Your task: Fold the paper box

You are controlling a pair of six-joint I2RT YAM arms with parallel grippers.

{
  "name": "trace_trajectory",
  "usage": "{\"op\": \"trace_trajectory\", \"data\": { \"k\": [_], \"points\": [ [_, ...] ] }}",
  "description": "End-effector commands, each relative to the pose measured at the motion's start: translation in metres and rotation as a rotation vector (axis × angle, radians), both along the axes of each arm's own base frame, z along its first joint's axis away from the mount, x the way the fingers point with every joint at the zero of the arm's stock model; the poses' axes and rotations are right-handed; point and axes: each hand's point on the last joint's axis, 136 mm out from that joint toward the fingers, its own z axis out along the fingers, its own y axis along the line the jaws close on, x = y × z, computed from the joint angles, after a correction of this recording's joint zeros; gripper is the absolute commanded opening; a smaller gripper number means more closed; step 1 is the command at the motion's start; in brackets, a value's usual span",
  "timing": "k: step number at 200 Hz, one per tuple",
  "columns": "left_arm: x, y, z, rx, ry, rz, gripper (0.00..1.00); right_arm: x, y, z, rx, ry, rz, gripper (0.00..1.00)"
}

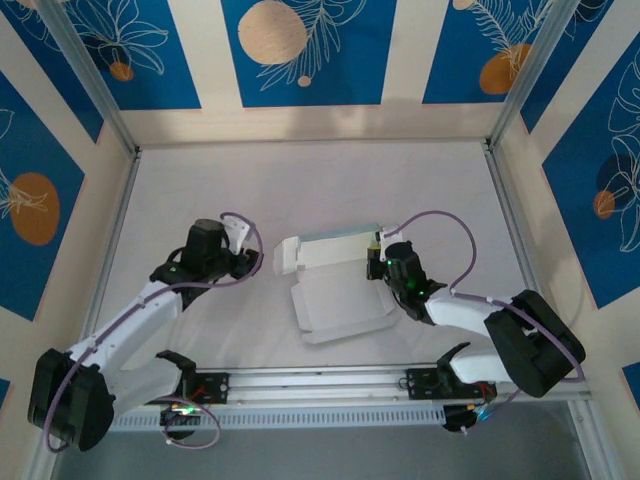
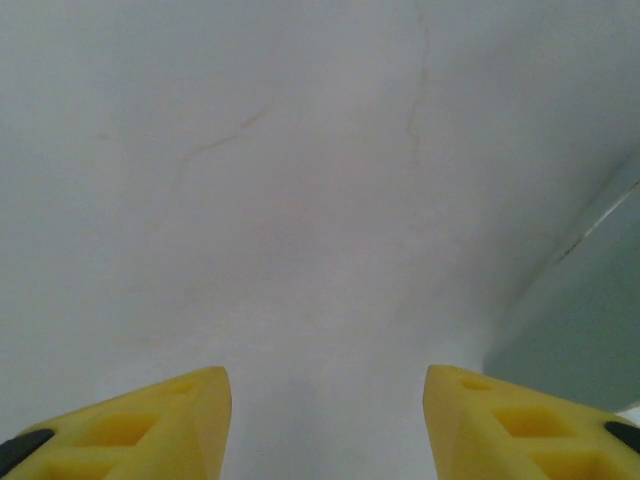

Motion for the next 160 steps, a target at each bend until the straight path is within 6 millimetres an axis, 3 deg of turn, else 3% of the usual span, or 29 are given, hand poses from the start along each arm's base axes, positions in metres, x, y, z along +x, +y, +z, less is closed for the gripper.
{"op": "trace_trajectory", "data": {
  "k": [1, 80, 160],
  "points": [
    [-0.011, -0.033, 0.007, -0.158, 0.030, -0.139, 0.52, -0.001, 0.001, 0.004, 0.053, -0.008, -0.006, 0.00],
    [-0.035, -0.072, 0.005, -0.181, -0.005, -0.328, 0.50, 0.003, 0.001, -0.002, 0.072, 0.013, -0.018, 0.00],
    [-0.024, -0.095, 0.007, -0.193, -0.040, -0.373, 0.47, -0.003, 0.010, 0.001, 0.086, 0.016, 0.023, 0.00]
  ]
}}
